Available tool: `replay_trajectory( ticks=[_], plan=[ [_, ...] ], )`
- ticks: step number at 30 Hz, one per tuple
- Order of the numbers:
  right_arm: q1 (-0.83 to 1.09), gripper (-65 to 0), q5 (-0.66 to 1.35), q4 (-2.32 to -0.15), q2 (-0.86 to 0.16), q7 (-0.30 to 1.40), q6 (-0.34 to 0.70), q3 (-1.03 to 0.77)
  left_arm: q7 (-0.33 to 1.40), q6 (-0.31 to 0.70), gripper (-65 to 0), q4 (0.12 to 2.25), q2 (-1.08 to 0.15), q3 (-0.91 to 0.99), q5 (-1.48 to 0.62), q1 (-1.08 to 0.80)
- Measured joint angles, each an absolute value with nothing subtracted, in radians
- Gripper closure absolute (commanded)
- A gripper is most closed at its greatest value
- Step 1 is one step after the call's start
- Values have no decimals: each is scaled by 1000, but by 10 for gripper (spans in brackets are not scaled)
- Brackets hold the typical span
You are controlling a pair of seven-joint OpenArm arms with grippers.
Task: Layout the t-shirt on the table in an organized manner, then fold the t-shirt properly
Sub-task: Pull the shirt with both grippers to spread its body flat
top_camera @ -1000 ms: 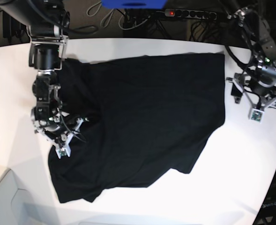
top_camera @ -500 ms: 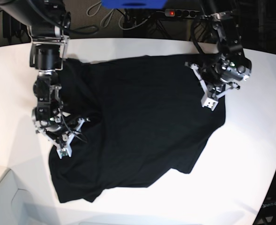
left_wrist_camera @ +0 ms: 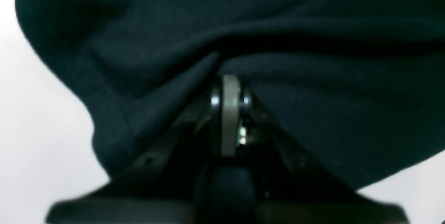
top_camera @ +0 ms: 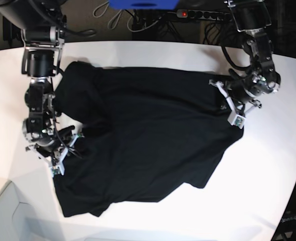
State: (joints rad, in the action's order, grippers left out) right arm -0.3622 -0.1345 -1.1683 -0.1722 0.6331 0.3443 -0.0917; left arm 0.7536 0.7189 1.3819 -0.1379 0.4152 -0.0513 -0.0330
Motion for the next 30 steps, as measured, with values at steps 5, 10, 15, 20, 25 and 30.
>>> replay_trajectory(
  ticks=[5, 10, 15, 20, 25, 30],
  plan=[
    [-388, -294, -134, -1061, -191, 577, 344, -96, 777, 719, 0, 1379, -169, 495, -27, -33],
    [-426, -294, -134, -942, -188, 506, 344, -96, 798, 718, 0, 1374, -168, 528, -12, -16],
    [-434, -294, -126, -891, -192, 431, 342, -96, 796, 718, 0, 1374, -168, 529, -12, -17],
    [-441, -294, -128, -873, -240, 400, 343, -94, 799, 718, 0, 1369, -186, 529, -12, -16],
    [-550, -294, -140, -701, -293, 364, 343, -94, 800, 715, 0, 1369, -199, 527, -9, -19],
    [-603, -295, -142, -582, -330, 279, 331, -95, 804, 714, 0, 1370, -207, 529, -4, -19]
  ],
)
